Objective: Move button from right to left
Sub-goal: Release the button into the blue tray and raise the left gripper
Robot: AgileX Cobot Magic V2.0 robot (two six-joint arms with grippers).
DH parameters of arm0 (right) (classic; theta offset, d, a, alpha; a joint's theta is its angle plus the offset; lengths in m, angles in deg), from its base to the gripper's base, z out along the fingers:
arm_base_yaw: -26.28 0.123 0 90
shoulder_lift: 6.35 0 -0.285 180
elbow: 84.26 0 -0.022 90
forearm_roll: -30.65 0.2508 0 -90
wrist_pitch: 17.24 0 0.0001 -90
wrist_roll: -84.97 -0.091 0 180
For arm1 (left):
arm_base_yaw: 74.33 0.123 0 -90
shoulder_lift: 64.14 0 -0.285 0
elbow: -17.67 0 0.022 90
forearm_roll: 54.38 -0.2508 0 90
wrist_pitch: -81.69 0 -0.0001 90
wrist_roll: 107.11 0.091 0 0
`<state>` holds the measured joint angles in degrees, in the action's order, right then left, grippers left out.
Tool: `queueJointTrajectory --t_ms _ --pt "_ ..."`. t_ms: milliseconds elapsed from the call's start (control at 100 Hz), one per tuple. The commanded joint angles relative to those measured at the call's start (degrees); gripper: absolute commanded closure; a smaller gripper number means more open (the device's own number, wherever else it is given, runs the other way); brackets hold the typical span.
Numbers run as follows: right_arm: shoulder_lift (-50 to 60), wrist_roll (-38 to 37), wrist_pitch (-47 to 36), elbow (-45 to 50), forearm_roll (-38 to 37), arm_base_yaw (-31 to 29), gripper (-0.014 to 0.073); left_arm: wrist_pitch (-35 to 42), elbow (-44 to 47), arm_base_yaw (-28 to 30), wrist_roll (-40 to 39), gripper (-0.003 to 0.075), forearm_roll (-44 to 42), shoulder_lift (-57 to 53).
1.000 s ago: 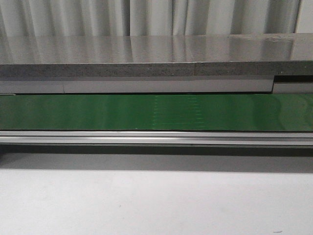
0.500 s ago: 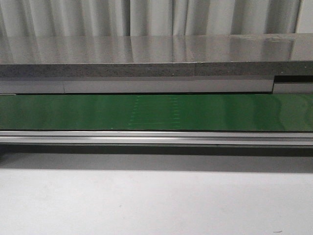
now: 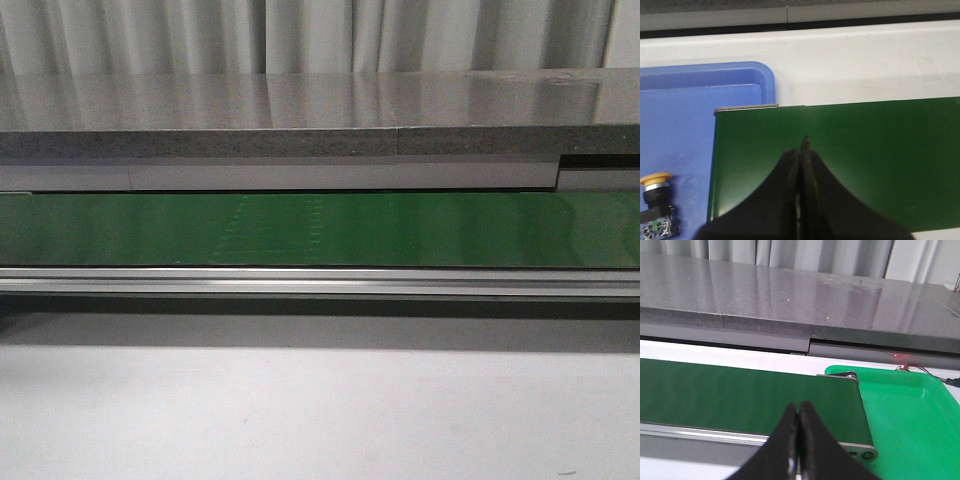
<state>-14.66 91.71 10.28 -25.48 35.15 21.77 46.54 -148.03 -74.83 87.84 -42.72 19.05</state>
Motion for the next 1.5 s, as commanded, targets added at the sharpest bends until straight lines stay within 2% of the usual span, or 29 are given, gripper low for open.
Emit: queueJointTrajectory --t_ms 0,520,760,1270,1490 --pt "-0.58 0.23 -4.75 -1.34 0.34 -0.02 0.0662 6.71 1.19 -1.90 -0.01 0.0741 1.08 -4.83" --pt "-0.58 0.23 -4.75 -1.34 0.34 -0.02 0.0662 15.48 17.48 -6.06 0.04 0.0741 1.17 -24.40" --pt "-0.58 0.23 -4.75 -1.34 0.34 -0.02 0.0662 17.23 24.23 -5.94 0.04 0.0741 1.18 -32.27" --pt "-0.58 0.23 -4.75 -1.34 0.34 -0.02 0.0662 32.94 39.94 -5.94 0.04 0.0741 1.44 -45.93" --pt "-0.58 0.23 -4.75 -1.34 0.34 -0.02 0.0662 33.66 44.71 -5.94 0.04 0.0741 1.44 -52.15"
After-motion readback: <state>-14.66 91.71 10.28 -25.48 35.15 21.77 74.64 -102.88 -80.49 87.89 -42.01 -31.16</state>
